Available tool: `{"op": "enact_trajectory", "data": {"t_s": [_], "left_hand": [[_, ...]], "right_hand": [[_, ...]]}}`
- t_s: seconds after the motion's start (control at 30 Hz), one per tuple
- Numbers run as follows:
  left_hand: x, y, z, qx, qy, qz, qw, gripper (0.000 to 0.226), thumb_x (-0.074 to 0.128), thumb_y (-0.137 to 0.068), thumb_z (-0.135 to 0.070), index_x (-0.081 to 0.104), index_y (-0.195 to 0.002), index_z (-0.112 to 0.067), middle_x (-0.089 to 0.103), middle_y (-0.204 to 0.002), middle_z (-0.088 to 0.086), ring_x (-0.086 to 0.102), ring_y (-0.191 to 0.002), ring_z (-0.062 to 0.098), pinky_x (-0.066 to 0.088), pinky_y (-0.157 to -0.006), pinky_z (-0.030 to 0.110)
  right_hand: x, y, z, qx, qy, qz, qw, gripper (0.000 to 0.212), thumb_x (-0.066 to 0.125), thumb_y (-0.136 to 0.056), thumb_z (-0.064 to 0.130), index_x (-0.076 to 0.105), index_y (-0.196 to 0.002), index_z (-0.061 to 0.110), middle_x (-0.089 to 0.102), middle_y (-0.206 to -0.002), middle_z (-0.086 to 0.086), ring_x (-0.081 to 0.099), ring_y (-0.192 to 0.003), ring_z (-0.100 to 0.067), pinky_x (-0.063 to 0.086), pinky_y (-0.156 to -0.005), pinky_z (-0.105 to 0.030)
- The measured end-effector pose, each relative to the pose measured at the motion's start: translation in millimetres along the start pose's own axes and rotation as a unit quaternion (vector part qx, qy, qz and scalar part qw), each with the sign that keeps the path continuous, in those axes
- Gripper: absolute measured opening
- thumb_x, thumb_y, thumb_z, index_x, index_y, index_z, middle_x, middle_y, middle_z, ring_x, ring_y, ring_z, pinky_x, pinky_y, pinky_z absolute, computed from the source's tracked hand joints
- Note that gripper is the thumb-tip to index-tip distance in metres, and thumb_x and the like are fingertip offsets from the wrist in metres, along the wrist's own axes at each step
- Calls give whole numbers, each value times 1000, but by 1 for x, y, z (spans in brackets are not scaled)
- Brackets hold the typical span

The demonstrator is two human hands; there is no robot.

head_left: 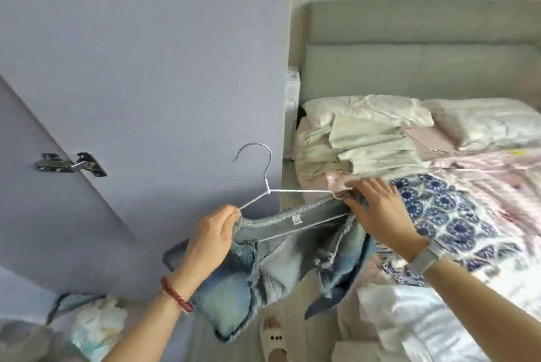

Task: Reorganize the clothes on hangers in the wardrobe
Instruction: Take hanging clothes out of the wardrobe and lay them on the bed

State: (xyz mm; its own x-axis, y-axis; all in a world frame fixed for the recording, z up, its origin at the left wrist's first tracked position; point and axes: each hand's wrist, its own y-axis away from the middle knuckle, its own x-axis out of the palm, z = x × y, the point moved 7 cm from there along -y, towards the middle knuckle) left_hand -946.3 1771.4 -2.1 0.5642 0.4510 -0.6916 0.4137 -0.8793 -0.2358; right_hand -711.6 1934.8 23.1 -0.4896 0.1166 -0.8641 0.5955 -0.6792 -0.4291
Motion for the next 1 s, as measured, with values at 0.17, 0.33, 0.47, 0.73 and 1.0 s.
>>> {"op": "enact_trajectory", "data": {"t_s": [0.17,0.33,0.47,0.73,1.0], "left_hand": [[56,-23,-73,79,17,18,997,19,47,-95,-14,64,-88,-7,46,-55,-13,46,-50,3,30,-53,18],[101,-40,-117,131,35,48,990,17,52,-92,-8,67,-93,-2,56,-71,-11,49,-61,-1,36,-60,12],[139,-57,-142,157,32,80,984,16,53,-91,-4,68,-96,0,67,-86,6,61,-76,19,49,-72,28],[170,-105,-168,162,-1,48,986,13,56,-88,-1,69,-90,-2,62,-75,-1,58,-64,18,48,-57,32],[193,-138,-183,124,-80,33,989,15,54,-90,-4,68,-91,-4,64,-77,5,53,-60,19,46,-53,34]], "right_hand": [[-16,66,-81,211,-40,-39,976,40,61,-86,21,51,-124,13,56,-105,-12,54,-96,-29,50,-76,-42],[-41,75,-115,271,-104,-137,947,25,44,-92,1,55,-115,3,64,-95,-15,56,-77,-22,47,-69,-34],[-72,64,-145,257,-114,-186,941,22,49,-89,3,57,-109,6,63,-77,-12,50,-55,-17,41,-53,-30],[-31,52,-234,334,-54,22,941,44,51,-90,41,46,-120,9,58,-109,-7,55,-92,-21,48,-74,-32],[-27,15,-270,276,-108,-16,955,20,49,-85,4,60,-101,3,64,-87,-10,51,-66,-20,39,-61,-28]]}}
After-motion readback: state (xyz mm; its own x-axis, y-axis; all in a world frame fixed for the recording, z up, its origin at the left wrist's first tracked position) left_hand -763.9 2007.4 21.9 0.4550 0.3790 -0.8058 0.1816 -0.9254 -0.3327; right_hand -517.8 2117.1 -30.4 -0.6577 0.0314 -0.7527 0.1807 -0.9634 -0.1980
